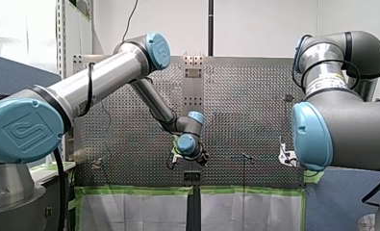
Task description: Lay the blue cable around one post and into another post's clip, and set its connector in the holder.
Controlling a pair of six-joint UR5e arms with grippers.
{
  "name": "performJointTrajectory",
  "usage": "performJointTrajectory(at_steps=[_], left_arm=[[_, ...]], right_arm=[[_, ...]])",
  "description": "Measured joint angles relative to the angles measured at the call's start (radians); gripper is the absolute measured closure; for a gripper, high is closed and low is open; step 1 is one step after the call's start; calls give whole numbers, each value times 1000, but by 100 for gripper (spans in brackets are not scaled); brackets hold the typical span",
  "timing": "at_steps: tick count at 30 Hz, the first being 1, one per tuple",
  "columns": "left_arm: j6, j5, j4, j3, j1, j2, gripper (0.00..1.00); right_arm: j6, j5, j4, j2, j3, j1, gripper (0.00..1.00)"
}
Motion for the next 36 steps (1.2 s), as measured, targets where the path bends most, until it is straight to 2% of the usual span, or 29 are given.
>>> performJointTrajectory(at_steps=[5,13,22,36], left_arm=[[14,-11,-2,-4,3,10,0],[41,-4,2,-13,-6,11,0],[46,15,29,-15,-18,11,0],[45,12,78,-23,-36,23,0]], right_arm=[[0,0,0,1,0,0,100],[1,-1,-2,3,0,0,100],[3,-4,-7,5,0,0,100],[11,-12,-11,9,0,0,100]])
